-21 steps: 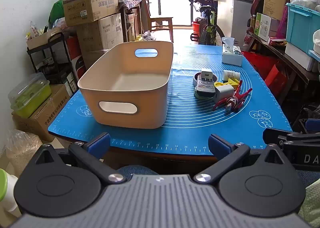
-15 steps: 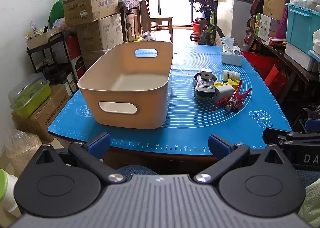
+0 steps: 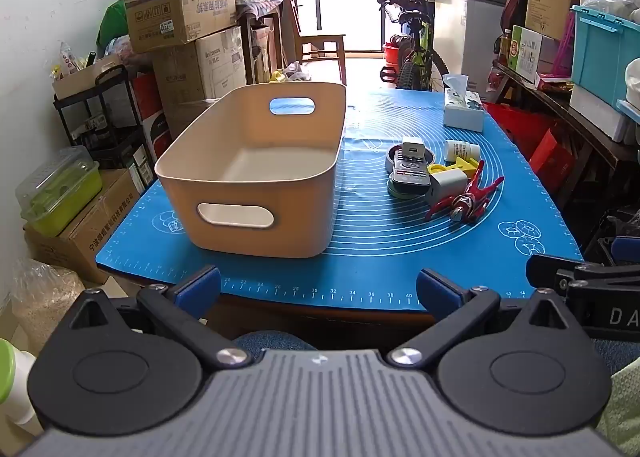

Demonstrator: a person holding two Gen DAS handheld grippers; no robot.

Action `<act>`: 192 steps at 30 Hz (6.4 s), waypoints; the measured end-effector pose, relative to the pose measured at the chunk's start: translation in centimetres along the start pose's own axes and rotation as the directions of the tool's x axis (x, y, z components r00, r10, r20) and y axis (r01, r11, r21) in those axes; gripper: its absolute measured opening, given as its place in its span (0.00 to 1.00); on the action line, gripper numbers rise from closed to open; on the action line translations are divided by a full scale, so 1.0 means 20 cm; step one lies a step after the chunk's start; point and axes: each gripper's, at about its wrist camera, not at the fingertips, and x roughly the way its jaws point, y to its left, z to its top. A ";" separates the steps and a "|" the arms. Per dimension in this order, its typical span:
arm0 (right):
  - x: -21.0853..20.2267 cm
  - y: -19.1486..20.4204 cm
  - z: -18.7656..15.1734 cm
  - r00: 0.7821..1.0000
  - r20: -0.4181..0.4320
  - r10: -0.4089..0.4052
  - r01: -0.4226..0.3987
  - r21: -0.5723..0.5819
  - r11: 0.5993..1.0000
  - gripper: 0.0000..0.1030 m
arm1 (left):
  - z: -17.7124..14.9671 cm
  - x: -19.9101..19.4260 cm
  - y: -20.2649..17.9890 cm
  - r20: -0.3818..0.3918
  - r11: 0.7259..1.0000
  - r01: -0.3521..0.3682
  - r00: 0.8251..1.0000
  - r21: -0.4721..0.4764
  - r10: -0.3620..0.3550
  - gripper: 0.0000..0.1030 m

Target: Organize rigid objects

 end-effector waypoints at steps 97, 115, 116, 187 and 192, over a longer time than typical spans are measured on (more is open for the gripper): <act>0.33 0.00 0.50 0.998 0.041 -0.042 0.038 0.075 0.996 0.98 | 0.68 0.28 0.48 -0.046 0.998 -0.057 0.997 -0.011 0.056 1.00; 1.04 0.04 0.68 0.988 -0.084 -0.128 0.130 0.025 0.991 0.98 | 0.78 0.98 0.81 -0.270 0.993 -0.118 0.955 0.019 0.119 0.98; 1.07 0.04 0.69 0.988 -0.097 -0.122 0.126 0.035 0.991 0.98 | 0.78 1.00 0.82 -0.282 0.994 -0.112 0.953 0.016 0.112 0.89; 0.99 0.50 1.07 0.994 0.104 0.029 -0.030 0.001 1.000 0.41 | 0.74 1.21 0.90 -0.449 0.992 -0.001 0.892 -0.129 -0.057 0.08; 1.04 0.67 1.08 0.992 0.083 0.092 -0.088 -0.046 0.995 0.41 | 0.75 1.22 0.88 -0.452 0.993 -0.008 0.891 -0.117 -0.046 0.08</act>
